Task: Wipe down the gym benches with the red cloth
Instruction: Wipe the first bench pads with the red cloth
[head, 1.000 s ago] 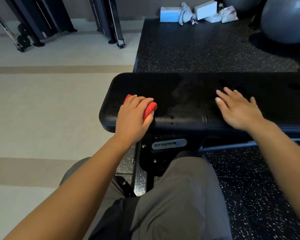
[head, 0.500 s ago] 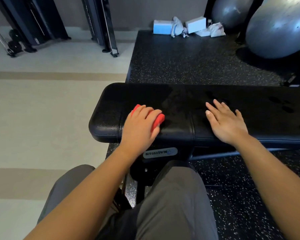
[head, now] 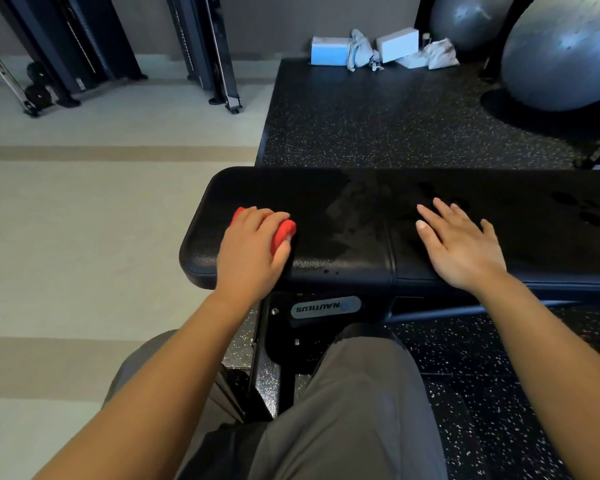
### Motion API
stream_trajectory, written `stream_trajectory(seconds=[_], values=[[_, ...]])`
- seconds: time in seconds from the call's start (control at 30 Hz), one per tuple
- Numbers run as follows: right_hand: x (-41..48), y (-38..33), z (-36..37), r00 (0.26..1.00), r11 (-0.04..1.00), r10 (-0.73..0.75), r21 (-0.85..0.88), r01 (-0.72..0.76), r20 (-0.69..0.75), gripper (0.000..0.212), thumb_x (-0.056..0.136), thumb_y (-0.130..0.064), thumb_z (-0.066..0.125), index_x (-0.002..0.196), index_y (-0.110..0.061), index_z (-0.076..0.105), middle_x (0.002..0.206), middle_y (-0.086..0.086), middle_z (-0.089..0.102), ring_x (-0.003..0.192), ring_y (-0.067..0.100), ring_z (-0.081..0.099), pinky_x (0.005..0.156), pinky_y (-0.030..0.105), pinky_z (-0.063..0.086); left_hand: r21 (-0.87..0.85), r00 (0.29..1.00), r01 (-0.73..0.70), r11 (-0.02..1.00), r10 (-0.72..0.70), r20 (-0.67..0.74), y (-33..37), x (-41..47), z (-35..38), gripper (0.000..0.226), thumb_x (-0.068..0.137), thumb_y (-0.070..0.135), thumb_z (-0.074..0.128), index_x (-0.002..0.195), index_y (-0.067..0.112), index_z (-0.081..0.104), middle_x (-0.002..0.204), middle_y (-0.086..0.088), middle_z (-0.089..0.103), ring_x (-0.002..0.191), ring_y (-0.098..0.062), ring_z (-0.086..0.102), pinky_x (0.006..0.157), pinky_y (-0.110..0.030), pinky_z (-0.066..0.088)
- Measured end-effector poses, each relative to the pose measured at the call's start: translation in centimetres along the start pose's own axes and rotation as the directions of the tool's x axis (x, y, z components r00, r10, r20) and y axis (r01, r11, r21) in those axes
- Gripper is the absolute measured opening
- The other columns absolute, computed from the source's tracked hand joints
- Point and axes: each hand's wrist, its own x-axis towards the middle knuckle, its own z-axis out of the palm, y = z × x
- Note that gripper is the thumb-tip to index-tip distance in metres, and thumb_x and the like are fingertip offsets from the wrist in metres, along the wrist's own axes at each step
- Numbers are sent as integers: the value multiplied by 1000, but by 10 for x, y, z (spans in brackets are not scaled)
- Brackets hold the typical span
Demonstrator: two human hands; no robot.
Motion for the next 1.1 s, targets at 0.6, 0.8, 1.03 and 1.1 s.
stream_trajectory(seconds=[0.6,0.8,1.03,1.1], values=[[-1,0,0,1000,1000,-2,29,2,-14,52,99,-51,16,148,-38,24,159,-9,12,147,12,5,117,47,3,-56,995,-91,994,93,33,0,-23,-11,42,87,36,48,126,20,55,126,0,56,123,-19,45,106,-37,35],[-1,1,-1,1000,1000,2,29,-2,-13,52,98,-52,15,148,-38,24,159,-10,12,147,11,4,117,46,3,-125,989,-142,982,147,30,31,-18,2,41,88,39,46,124,21,57,123,3,57,123,-18,45,106,-37,35],[-1,1,0,1000,1000,-5,19,5,-16,53,98,-53,14,148,-38,23,159,-10,11,147,11,5,117,45,3,-64,978,-196,979,200,66,72,15,32,40,87,46,44,118,26,60,113,3,59,113,-21,50,93,-43,45],[-1,1,0,1000,1000,-9,23,10,-16,53,98,-53,14,148,-38,23,159,-10,11,147,12,5,117,46,3,-59,975,-204,977,208,78,69,16,32,46,85,57,42,119,31,59,114,5,58,113,-18,48,94,-40,44]])
